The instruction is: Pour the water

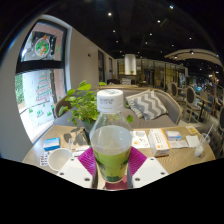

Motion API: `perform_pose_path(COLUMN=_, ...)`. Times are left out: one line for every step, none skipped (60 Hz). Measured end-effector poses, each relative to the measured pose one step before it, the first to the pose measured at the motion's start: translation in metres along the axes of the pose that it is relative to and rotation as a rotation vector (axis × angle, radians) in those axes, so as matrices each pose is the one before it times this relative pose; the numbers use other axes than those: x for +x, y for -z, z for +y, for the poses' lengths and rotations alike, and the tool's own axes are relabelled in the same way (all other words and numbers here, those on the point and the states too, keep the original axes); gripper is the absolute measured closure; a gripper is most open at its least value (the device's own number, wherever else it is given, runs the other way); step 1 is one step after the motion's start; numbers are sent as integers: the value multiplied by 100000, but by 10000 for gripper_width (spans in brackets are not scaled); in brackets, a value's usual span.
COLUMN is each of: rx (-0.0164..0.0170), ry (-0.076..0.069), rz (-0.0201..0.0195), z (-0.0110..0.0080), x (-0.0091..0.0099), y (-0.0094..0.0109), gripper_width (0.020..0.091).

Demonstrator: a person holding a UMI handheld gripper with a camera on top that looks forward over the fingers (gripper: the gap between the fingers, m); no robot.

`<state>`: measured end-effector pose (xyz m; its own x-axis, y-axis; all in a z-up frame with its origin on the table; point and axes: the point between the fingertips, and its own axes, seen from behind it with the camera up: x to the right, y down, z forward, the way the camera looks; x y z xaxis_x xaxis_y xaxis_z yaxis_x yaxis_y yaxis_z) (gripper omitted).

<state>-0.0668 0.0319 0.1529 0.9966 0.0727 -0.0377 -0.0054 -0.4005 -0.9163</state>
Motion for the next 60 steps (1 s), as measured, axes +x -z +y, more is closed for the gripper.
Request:
perform_pose_path(rx=-958, ry=-38, rz=242, z=508, x=278, y=-244, gripper_width=716)
perform_pose_path(rx=-978, ry=-147, rz=62, z=520, x=262, y=-226, gripper_width=716)
perform_pose_path(rx=-835, ry=-305, rz=-11, z=481, x=192, y=-219, gripper_width=716)
perform_pose_path(rx=-397, ry=-150, rz=149, z=810, x=-62, y=-656, gripper_width=715)
perform_pose_path(rx=-603, ry=-210, rz=-78, z=435, x=231, y=-25, gripper_width=715)
perform_pose_path(rx=-531, ry=-245, rz=-70, z=373, x=206, y=-170, gripper_width=715)
perform_pose_path(rx=-569, ry=-385, rz=-78, z=383, x=179, y=-206, gripper_width=715)
perform_pose_path(rx=-558, ry=-372, rz=-94, z=388, x=132, y=-200, gripper_width=716)
perform_pose_path(rx=-551, ry=-171, rz=-120, z=377, x=91, y=-166, gripper_width=716)
perform_pose_path(rx=-494, ry=140, rz=-100, z=369, x=90, y=-154, gripper_width=715)
perform_pose_path(rx=-343, ry=192, rz=-36, z=331, x=82, y=-165, gripper_width=715)
perform_pose_path(rx=-323, ry=169, rz=216, z=291, x=-126, y=-468, gripper_width=715)
perform_pose_path(rx=-97, ry=375, rz=-102, z=546, x=44, y=-115, gripper_width=715)
perform_pose_path(rx=-504, ry=410, rz=-167, z=454, x=60, y=-158, gripper_width=715)
perform_pose_path(rx=-722, ry=421, rz=-100, z=448, x=45, y=-200, gripper_width=715)
perform_pose_path(rx=-837, ry=313, rz=7, z=479, x=76, y=-154, gripper_width=715)
perform_pose_path(rx=-855, ry=239, rz=38, z=482, x=64, y=-124, gripper_width=713)
perform_pose_path(rx=-1084, ry=181, rz=-13, z=561, x=18, y=-111, gripper_width=710)
perform_pose_path(rx=2570, ry=152, rz=-374, z=-459, x=-48, y=136, gripper_width=707)
perform_pose_path(rx=314, ry=488, rz=-91, z=-29, x=19, y=-84, gripper_width=707)
perform_pose_path(rx=401, ry=276, rz=-58, z=161, x=3, y=149, gripper_width=705)
perform_pose_path(rx=411, ry=117, rz=-161, z=-204, x=-47, y=-151, gripper_width=700)
perform_pose_path(rx=83, ry=441, rz=-312, z=85, x=-111, y=102, gripper_width=689)
perform_pose_path(rx=85, ry=326, rz=-256, z=25, x=-82, y=78, gripper_width=677)
perform_pose_path(rx=211, ry=158, rz=-99, z=-14, x=-27, y=19, gripper_width=659)
perform_pose_path(rx=36, ry=20, rz=-43, z=19, x=3, y=-23, gripper_width=648)
perform_pose_path(rx=25, ry=-200, rz=-117, z=-10, x=7, y=-51, gripper_width=632)
perform_pose_path(rx=-72, ry=-342, rz=-79, z=-13, x=23, y=-72, gripper_width=624)
perform_pose_path(rx=-321, ry=-362, rz=-12, z=-52, x=-17, y=325, gripper_width=613)
perform_pose_path(rx=-376, ry=-443, rz=-104, z=19, x=69, y=-247, gripper_width=601)
perform_pose_path(rx=-496, ry=-341, rz=-119, z=58, x=42, y=-130, gripper_width=591)
perform_pose_path(rx=-675, ry=-158, rz=-213, z=69, x=-11, y=-78, gripper_width=582)
perform_pose_path(rx=-1028, ry=4, rz=-162, z=145, x=-10, y=-38, gripper_width=574)
perform_pose_path(rx=-1452, ry=137, rz=158, z=227, x=52, y=3, gripper_width=551)
perform_pose_path(rx=-1529, ry=183, rz=339, z=243, x=111, y=9, gripper_width=515)
perform_pose_path(rx=-954, ry=96, rz=489, z=186, x=25, y=395, gripper_width=471)
perform_pose_path(rx=-1227, ry=223, rz=438, z=184, x=51, y=43, gripper_width=418)
perform_pose_path(rx=-1161, ry=171, rz=343, z=151, x=23, y=89, gripper_width=359)
perform_pose_path(rx=-1141, ry=52, rz=416, z=141, x=36, y=139, gripper_width=303)
perform_pose_path(rx=-1079, ry=-114, rz=349, z=125, x=13, y=196, gripper_width=253)
perform_pose_path(rx=-1068, ry=-322, rz=701, z=219, x=268, y=129, gripper_width=240)
perform_pose_path(rx=-1176, ry=-331, rz=538, z=142, x=21, y=334, gripper_width=252)
perform_pose_path(rx=-1278, ry=-465, rz=672, z=191, x=72, y=422, gripper_width=258)
perform_pose_path(rx=-1144, ry=-321, rz=887, z=150, x=108, y=476, gripper_width=262)
perform_pose_path(rx=-785, ry=-171, rz=626, z=70, x=21, y=561, gripper_width=258)
perform_pose_path(rx=-239, ry=-144, rz=372, z=-22, x=-42, y=610, gripper_width=253)
perform_pose_path(rx=4, ry=-234, rz=285, z=-83, x=-52, y=664, gripper_width=251)
perform_pose_path(rx=53, ry=-273, rz=404, z=-84, x=-49, y=700, gripper_width=251)
perform_pose_path(rx=-151, ry=-127, rz=323, z=-25, x=-92, y=718, gripper_width=252)
perform_pose_path(rx=-656, ry=101, rz=257, z=143, x=-107, y=636, gripper_width=252)
perform_pose_path(rx=-636, ry=44, rz=42, z=70, x=-158, y=720, gripper_width=253)
perform_pose_path(rx=-587, ry=14, rz=-67, z=82, x=-178, y=773, gripper_width=251)
perform_pose_path(rx=-442, ry=-35, rz=-84, z=72, x=-188, y=816, gripper_width=251)
perform_pose_path(rx=-284, ry=-87, rz=-14, z=55, x=-177, y=860, gripper_width=251)
perform_pose_path(rx=-206, ry=-173, rz=94, z=53, x=-161, y=892, gripper_width=251)
perform_pose_path(rx=-145, ry=-239, rz=171, z=34, x=-166, y=910, gripper_width=249)
perform_pose_path(rx=-121, ry=-240, rz=254, z=-134, x=-204, y=906, gripper_width=250)
perform_pose_path(rx=31, ry=-157, rz=140, z=143, x=-207, y=992, gripper_width=250)
perform_pose_path(rx=-77, ry=-67, rz=242, z=133, x=-159, y=976, gripper_width=249)
perform_pose_path(rx=-132, ry=-142, rz=424, z=150, x=-107, y=959, gripper_width=250)
